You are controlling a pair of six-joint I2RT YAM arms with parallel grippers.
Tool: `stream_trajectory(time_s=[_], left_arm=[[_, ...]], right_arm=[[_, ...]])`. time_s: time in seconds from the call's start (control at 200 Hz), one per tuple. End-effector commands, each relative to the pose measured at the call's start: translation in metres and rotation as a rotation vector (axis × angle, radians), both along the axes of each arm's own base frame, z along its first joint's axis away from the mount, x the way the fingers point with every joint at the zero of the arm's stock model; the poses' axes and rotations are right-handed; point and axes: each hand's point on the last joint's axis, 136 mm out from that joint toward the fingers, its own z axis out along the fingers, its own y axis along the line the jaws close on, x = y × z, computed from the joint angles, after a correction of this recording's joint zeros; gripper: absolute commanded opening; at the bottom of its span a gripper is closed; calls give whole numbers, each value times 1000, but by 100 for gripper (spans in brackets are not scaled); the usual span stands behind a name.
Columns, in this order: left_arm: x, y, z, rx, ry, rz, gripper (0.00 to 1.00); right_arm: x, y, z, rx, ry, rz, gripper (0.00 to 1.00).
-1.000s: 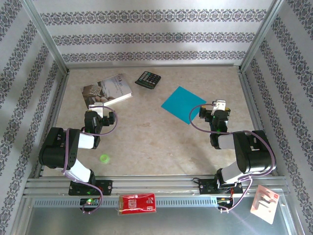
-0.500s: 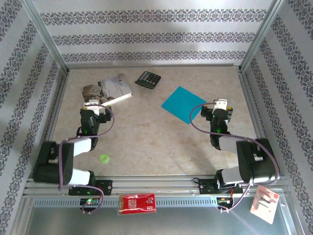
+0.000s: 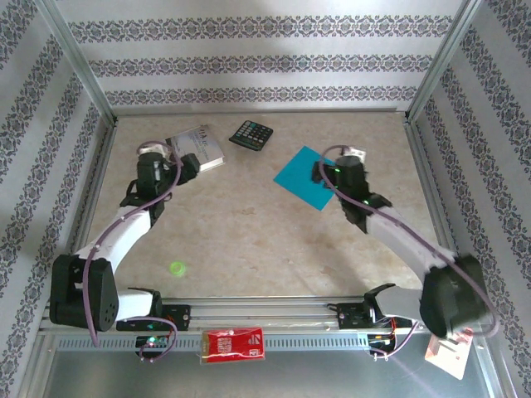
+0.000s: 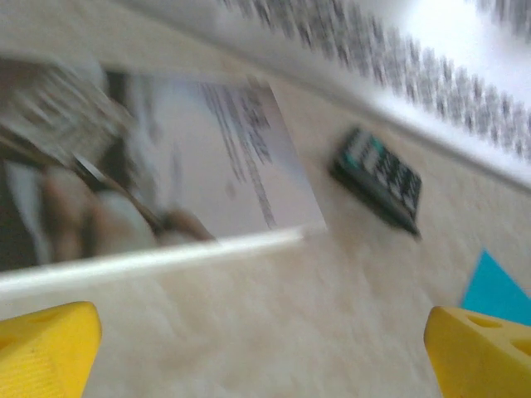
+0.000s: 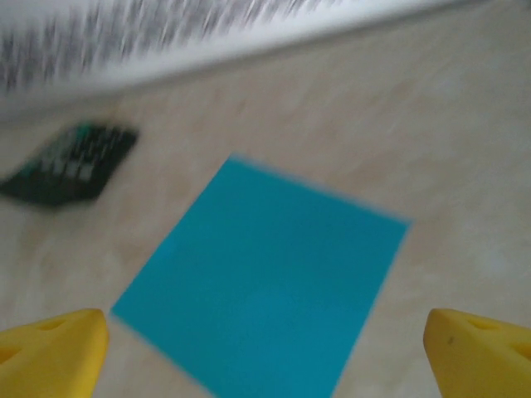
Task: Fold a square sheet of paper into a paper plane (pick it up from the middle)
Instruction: Move the square sheet of paper to the center of the table.
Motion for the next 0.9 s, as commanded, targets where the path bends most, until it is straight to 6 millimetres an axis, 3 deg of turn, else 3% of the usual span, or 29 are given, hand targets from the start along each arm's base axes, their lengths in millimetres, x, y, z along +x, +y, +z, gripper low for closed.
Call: stream_trajectory(time_s=[0.0, 0.065, 0.225, 0.41, 0.57, 0.739, 0.894], left_arm=[[-16, -44, -23, -41, 157, -92, 100], [-13, -56, -26, -29, 178, -110, 100], [-12, -78, -27, -27, 204, -161, 100], [-14, -87, -35, -20, 249, -190, 100], [-20, -74, -45, 16, 285, -137, 100], [-33, -63, -48, 42, 304, -102, 100], [-48, -59, -51, 26, 330, -91, 100]], right_arm=[[2, 30, -58, 69, 321, 115, 89], [19, 38, -78, 107, 415, 130, 78], [43, 35, -108, -15, 500, 101, 72], [48, 27, -142, -28, 629, 96, 66], [26, 41, -163, -16, 742, 159, 59], [-17, 71, -171, -28, 832, 249, 57], [-67, 123, -174, -9, 870, 343, 57]])
